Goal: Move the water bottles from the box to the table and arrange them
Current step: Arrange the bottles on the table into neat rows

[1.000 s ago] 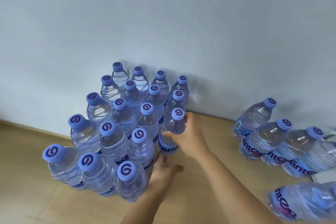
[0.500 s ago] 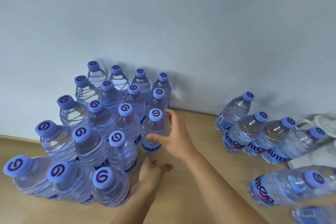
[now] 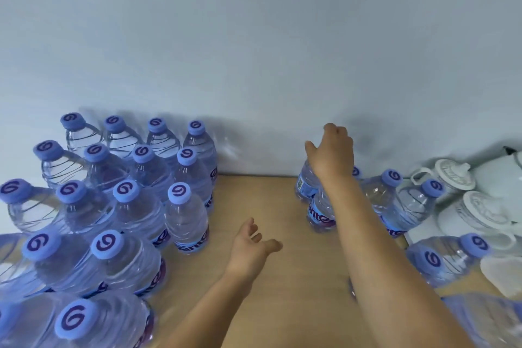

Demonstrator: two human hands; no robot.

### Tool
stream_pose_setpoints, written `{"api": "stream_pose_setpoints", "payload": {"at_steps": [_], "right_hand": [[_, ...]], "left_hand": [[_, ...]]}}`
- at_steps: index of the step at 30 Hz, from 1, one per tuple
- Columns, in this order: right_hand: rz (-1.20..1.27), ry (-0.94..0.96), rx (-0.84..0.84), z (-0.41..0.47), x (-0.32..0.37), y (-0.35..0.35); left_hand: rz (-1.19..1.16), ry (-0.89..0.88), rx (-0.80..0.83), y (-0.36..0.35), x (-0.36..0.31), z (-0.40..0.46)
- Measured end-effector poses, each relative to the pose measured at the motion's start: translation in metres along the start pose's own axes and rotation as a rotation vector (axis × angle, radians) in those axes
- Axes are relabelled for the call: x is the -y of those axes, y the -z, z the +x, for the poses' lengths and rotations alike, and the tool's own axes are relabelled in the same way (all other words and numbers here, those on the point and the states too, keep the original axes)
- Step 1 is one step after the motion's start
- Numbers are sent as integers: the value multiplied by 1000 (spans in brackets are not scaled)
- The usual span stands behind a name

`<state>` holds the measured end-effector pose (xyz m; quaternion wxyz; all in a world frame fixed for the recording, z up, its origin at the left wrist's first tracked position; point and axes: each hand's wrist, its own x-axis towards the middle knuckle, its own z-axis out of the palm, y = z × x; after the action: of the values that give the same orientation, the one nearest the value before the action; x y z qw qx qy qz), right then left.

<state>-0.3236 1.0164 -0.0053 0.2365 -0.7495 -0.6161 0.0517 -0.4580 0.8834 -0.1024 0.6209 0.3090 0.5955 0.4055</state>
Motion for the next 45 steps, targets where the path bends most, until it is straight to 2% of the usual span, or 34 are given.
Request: {"api": "stream_pose_setpoints", "payload": {"at_steps": [4, 11, 15, 18, 21, 24, 26, 28, 29, 30, 32, 34, 37, 40, 42, 43, 45], "right_hand": [[-125, -66, 152, 6, -1, 0], [-78, 13, 127, 4, -5, 9], [94, 128, 67, -14, -3, 26], [300, 190, 69, -25, 1, 50], [480, 300, 256, -40, 11, 76], [637, 409, 435, -55, 21, 88], [750, 448, 519, -63, 24, 88], [922, 389, 532, -71, 26, 81], [997, 325, 505, -77, 27, 73], [997, 256, 443, -83, 28, 63], [843, 123, 318, -102, 32, 38], [807, 3, 268, -125, 35, 15], [940, -49, 266, -134, 33, 2], [1163, 39, 401, -128, 33, 6], [1295, 136, 544, -128, 35, 10], [1332, 135, 601, -128, 38, 11], [1269, 116, 658, -127, 41, 11]], "left_hand": [[-1, 14, 21, -13, -7, 12], [30, 13, 62, -20, -17, 22], [74, -15, 71, -8, -17, 20], [144, -109, 44, 6, -20, 15], [194, -197, 24, 19, -26, 2], [35, -206, 222, 33, -28, -12], [21, -188, 316, 41, -23, -26], [18, -189, 262, 40, -15, -39], [6, -203, 173, 37, -11, -45], [-7, -225, 57, 33, -6, -50], [-4, -282, -200, 26, 3, -59], [94, -357, -342, 26, 12, -68], [131, -386, -307, 34, 23, -81], [-45, -308, -21, 53, 22, -84], [-62, -257, 144, 65, 18, -86], [-34, -265, 122, 67, 19, -87], [42, -335, -98, 68, 26, -90]]}}
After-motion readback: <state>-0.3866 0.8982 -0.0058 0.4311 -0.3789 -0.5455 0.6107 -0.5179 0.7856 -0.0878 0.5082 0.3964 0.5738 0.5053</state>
